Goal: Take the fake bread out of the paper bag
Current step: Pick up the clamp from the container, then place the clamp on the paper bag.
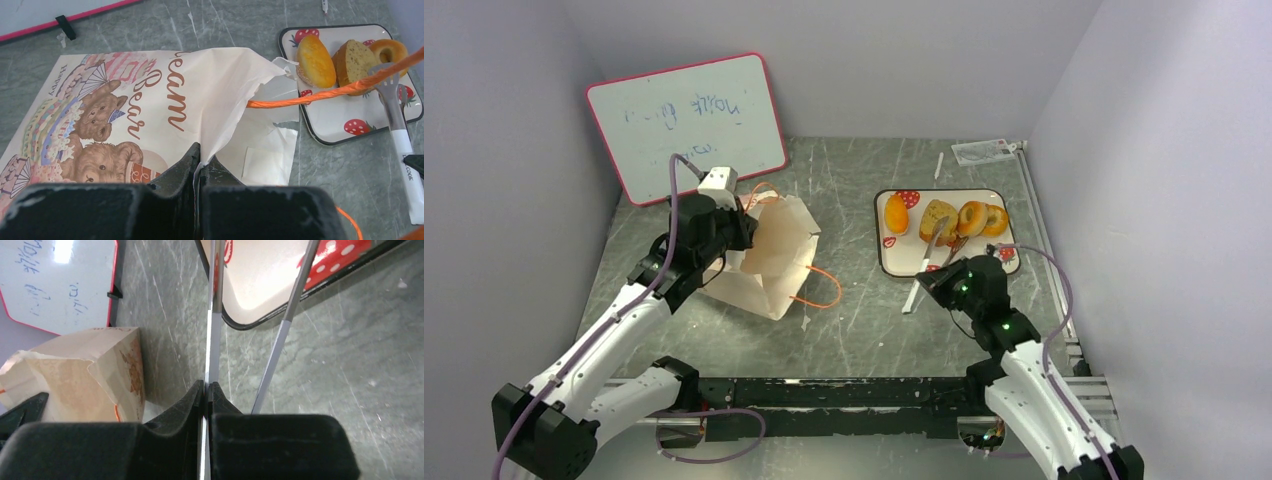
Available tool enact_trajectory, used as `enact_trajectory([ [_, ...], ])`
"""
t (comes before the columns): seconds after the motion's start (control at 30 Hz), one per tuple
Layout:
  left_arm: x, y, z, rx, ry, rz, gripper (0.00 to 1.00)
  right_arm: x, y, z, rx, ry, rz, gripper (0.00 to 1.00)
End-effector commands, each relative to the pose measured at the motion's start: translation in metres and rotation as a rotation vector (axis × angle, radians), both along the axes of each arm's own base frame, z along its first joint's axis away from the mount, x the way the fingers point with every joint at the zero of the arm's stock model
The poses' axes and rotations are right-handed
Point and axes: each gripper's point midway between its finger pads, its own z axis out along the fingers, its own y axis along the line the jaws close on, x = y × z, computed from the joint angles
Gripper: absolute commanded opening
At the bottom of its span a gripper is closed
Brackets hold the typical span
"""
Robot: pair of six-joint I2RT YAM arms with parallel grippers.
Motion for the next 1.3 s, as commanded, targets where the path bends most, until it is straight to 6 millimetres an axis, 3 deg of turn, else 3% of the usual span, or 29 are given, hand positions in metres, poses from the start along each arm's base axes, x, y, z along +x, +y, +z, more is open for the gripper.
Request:
enact_trajectory([
  [0.0, -0.001, -0.005, 0.018, -0.013, -0.075, -0.051, 0.07, -0.016, -0.002, 0.011, -0.021, -0.008, 0.029, 0.06],
  [0.3, -0.014, -0.004, 0.004, 0.032, -0.115, -0.117, 0.07, -0.023, 0.024, 0.03, -0.082, -0.053, 0.239, 0.02],
  [0.43, -0.018, -0.002, -0.012, 0.077, -0.085, -0.136, 0.07, -0.023, 0.049, 0.031, -0.118, -0.057, 0.332, 0.01],
  [0.57, -0.018, -0.001, -0.025, 0.107, -0.048, -0.147, 0.07, -0.033, 0.086, 0.043, -0.168, -0.087, 0.443, 0.01],
  [0.9, -0.008, -0.008, -0.046, 0.117, -0.008, -0.154, 0.07, -0.087, 0.168, 0.056, -0.234, -0.13, 0.735, 0.01],
  [1.27, 0.0, -0.02, -0.052, 0.127, 0.006, -0.171, 0.07, -0.132, 0.218, 0.043, -0.259, -0.144, 0.916, 0.0],
])
